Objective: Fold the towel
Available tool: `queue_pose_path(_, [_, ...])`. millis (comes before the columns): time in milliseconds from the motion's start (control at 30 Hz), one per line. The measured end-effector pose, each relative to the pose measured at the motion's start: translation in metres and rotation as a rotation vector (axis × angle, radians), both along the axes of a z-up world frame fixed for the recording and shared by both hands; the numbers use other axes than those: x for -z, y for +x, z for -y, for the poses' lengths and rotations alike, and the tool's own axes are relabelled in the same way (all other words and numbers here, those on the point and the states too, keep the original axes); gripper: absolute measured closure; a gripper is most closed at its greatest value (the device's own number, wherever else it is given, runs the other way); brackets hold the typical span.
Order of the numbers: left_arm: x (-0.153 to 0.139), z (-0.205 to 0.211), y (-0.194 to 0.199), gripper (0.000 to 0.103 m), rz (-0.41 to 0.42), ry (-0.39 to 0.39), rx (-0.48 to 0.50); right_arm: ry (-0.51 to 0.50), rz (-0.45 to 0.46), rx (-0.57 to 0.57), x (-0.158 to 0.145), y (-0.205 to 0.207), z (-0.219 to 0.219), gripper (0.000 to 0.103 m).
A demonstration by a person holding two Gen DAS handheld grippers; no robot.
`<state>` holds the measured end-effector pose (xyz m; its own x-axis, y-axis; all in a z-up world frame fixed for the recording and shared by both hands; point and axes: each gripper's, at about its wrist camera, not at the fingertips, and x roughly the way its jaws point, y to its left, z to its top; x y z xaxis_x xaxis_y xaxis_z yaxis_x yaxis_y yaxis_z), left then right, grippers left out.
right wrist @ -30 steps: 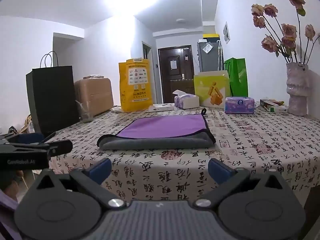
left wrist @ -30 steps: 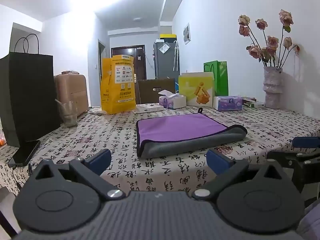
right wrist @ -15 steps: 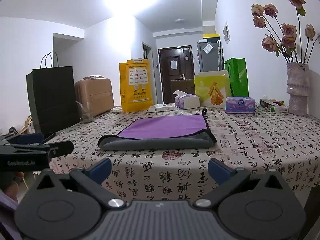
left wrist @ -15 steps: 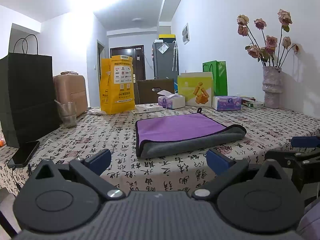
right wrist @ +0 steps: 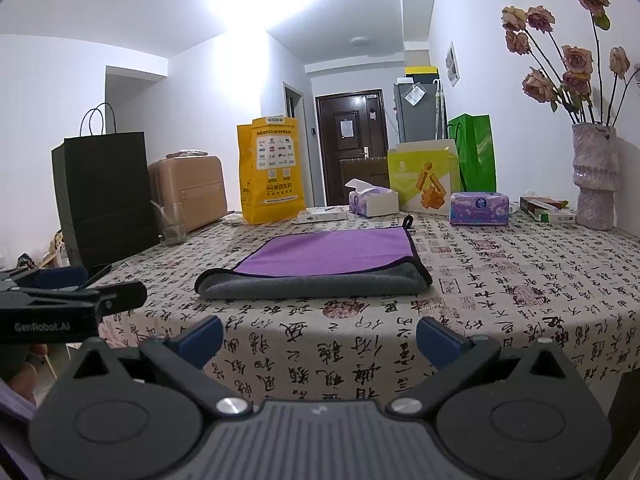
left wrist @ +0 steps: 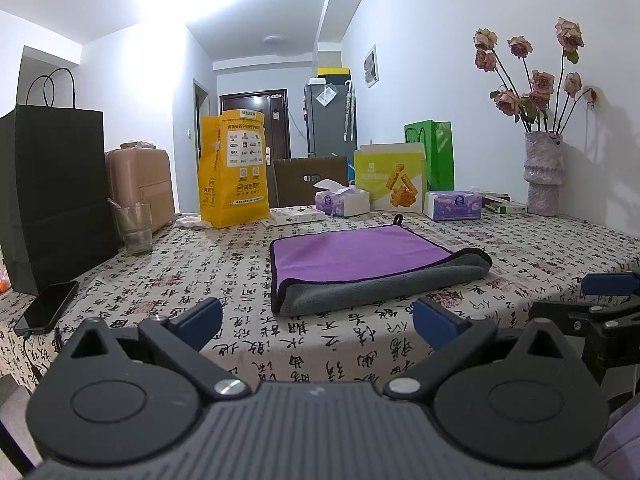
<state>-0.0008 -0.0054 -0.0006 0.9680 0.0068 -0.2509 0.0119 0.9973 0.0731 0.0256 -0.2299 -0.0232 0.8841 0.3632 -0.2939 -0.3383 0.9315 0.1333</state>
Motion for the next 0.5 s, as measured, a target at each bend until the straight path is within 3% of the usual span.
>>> queue_pose_path(500, [-0.0003, 0.0015, 0.0014, 0.0, -0.006, 0.0, 0.004, -0.001, -0.005, 0.002, 0.0017, 0.0004, -0.0003, 0.0])
